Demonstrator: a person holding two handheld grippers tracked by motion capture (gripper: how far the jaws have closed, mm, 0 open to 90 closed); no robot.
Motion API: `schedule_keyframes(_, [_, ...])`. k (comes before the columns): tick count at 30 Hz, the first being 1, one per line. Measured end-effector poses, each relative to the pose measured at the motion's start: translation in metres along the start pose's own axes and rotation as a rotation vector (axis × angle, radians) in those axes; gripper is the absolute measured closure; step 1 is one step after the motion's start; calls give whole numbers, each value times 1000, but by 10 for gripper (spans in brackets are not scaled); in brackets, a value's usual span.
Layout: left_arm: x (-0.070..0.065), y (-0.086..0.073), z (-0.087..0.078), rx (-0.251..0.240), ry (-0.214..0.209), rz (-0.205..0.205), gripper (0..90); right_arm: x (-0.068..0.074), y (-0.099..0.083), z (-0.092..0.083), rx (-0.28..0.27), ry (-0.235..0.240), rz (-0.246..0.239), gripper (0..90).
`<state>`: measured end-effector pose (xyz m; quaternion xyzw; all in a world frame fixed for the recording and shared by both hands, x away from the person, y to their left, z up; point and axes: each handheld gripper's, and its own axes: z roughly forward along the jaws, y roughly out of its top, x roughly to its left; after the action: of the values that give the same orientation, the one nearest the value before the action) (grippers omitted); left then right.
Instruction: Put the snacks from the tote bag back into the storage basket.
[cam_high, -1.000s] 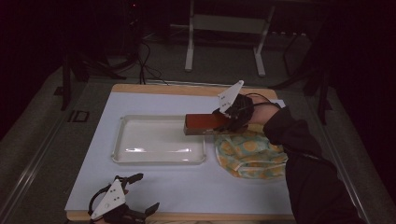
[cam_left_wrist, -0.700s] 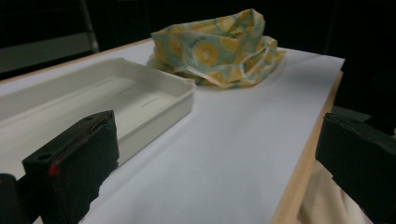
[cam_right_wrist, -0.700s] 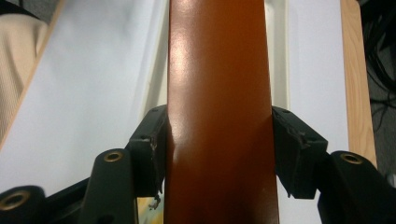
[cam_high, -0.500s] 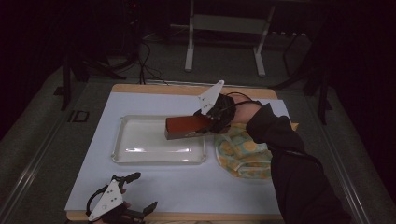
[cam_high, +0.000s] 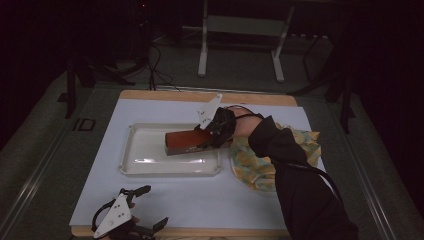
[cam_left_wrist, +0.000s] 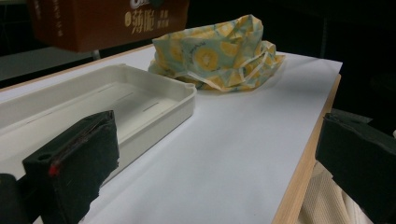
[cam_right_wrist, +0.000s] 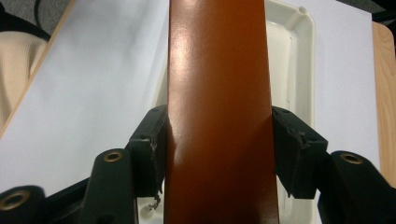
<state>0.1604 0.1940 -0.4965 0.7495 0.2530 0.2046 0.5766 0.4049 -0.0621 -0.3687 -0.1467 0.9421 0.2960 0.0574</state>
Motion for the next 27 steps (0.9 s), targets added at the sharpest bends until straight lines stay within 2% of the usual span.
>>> schedule_keyframes(3, [0,0,0,0,-1,3,0,0,0,10,-15,5,3,427])
schedule_keyframes(13, [1,0,0,2,-3,6,0,0,-8,46,-4,12,27,427])
schedule_keyframes(22, [1,0,0,1,-4,4,0,-2,-15,68,-12,0,61,426])
schedule_keyframes(27, [1,0,0,0,-9,3,0,-1,-19,78,-6,1,64,426])
